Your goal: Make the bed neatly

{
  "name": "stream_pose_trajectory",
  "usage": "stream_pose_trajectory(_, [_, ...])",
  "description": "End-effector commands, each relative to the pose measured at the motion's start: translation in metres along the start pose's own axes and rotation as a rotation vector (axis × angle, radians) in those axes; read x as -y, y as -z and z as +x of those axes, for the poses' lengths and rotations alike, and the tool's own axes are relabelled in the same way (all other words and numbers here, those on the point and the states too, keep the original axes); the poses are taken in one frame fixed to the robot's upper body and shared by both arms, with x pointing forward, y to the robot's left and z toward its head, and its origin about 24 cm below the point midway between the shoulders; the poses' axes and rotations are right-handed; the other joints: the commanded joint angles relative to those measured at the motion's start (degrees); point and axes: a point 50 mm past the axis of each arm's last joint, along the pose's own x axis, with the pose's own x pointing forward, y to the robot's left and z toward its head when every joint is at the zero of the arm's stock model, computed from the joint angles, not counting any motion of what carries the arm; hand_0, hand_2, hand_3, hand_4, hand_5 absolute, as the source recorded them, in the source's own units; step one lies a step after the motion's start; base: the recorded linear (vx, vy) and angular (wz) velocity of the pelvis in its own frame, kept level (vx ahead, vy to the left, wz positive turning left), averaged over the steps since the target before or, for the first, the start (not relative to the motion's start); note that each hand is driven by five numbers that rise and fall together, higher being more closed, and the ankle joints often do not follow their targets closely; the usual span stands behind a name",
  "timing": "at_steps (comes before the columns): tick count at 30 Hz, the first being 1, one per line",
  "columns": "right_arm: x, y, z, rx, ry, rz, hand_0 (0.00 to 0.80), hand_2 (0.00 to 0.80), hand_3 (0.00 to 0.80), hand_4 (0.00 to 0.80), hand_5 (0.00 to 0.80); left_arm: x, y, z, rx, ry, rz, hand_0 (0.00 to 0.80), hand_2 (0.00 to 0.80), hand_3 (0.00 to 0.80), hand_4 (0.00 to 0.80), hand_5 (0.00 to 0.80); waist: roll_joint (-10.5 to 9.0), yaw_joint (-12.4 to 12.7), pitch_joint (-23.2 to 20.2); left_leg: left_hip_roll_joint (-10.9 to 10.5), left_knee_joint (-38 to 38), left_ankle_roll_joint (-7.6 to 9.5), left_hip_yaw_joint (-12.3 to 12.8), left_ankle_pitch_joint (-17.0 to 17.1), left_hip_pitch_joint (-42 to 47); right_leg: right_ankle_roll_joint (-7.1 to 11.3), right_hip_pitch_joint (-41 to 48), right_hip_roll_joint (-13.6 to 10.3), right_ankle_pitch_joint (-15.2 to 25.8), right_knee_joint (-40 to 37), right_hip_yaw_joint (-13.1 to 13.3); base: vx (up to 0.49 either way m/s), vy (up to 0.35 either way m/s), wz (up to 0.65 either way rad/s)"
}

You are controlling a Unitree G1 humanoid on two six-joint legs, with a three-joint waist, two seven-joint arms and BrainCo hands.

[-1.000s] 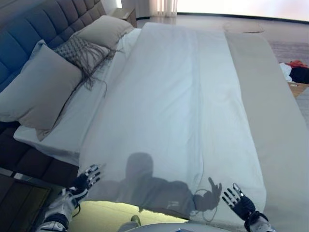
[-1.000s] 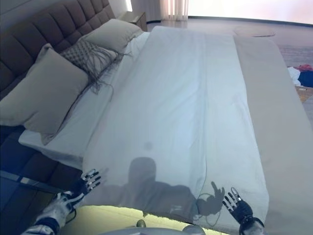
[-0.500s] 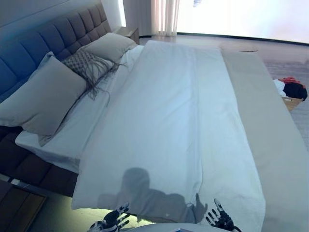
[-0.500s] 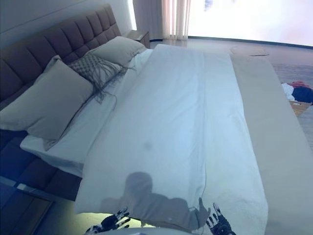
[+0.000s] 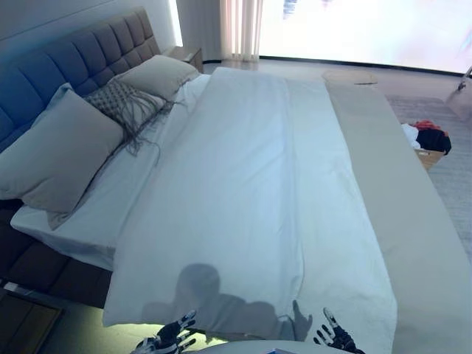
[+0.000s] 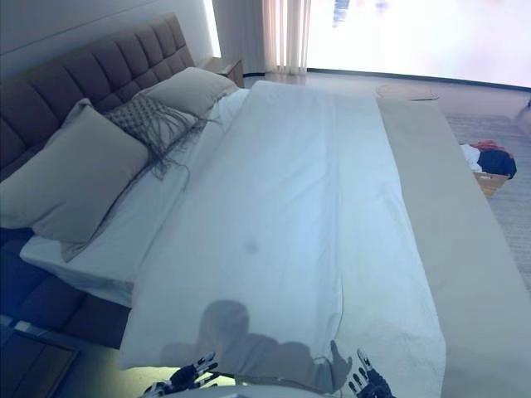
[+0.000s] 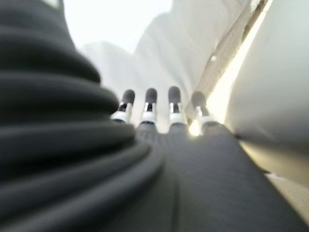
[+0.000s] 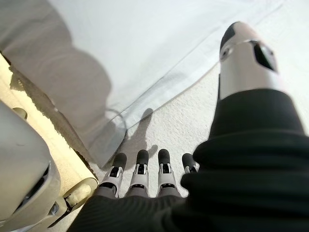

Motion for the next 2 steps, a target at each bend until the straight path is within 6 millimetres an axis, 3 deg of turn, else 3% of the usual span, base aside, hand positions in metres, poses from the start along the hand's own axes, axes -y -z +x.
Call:
stream_pose_trajectory(1, [-0.0078,-0.0096,0.0042,0.007,0.007,-0.024,0.000,0.000,0.000,0.000,0.000,0.0094,-0.0127,0.0077,0.024,0.010,-0.018,0.000,0.000,0.000,0.000,0.000,1.43,-0.69,0.47,0.96,0.10,0.79,-1.66,-3.38,1.04,2.07,-2.54,-0.73,6.03,-2.10,-0.48,0.000,0.000,0.00])
stream_pose_trajectory(2, [-0.0083,-0.0100,0.0044,0.008,0.007,-0.025,0.000,0.000,0.000,0.000,0.000,0.0091,-0.0128,0.0075,0.027,0.007,-0.018,0.000,0.000,0.000,0.000,0.000,1.44,-0.62,0.55,0.97,0.14,0.77,-1.68,-3.38,1.02,2.07,-2.51,-0.74,6.02,-2.08,-0.51,0.000,0.000,0.00])
